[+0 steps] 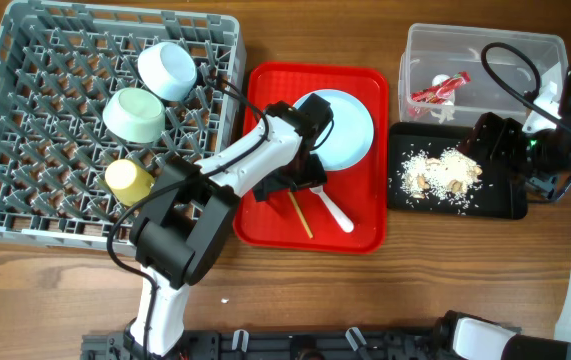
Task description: Sort waste into correct bins and load items into the dishwasher rack
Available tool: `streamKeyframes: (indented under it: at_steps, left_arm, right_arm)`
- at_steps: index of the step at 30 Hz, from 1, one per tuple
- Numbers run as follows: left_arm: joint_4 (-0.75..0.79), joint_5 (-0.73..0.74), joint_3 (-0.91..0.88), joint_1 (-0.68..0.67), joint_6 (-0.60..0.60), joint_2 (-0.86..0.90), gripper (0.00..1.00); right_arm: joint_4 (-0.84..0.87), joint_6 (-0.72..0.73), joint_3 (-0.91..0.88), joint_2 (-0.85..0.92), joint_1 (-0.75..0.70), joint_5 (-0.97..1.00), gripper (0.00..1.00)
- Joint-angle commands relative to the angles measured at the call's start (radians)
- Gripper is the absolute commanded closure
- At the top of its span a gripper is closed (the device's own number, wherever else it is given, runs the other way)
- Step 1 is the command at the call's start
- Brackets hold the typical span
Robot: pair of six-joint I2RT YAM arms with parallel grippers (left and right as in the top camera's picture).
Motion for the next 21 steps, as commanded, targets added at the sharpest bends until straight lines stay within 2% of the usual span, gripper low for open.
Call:
streamKeyframes:
  at_steps: [1, 5, 10, 14, 20, 21]
  left_arm:
    - [-0.001, -0.023, -0.035, 0.0, -0.016, 0.019, 0.15]
    - [-0.001, -0.023, -0.035, 0.002, -0.016, 0.019, 0.21]
    - [0.0, -0.024, -0.035, 0.052, -0.016, 0.019, 0.19]
    - [0.003, -0.027, -0.035, 0.095, -0.016, 0.019, 0.23]
    - [0.026, -0.03, -0.035, 0.116, -0.016, 0.019, 0.52]
    - [0.029, -0.03, -0.035, 0.115, -0.016, 0.019, 0.61]
  right_arm:
    - [-0.001, -0.014, 0.014, -0.016, -0.002, -0.005, 0.0]
    - [-0.001, -0.014, 0.014, -0.016, -0.002, -0.005, 0.0]
    - [-0.002, -0.014, 0.014, -0.016, -0.002, -0.005, 0.0]
    - [-0.002, -0.013, 0.014, -0.016, -0.002, -0.005, 0.0]
    - [-0.002, -0.013, 0.014, -0.016, -0.002, -0.005, 0.0]
    - [-0.002, -0.014, 0.014, -0.016, -0.002, -0.005, 0.0]
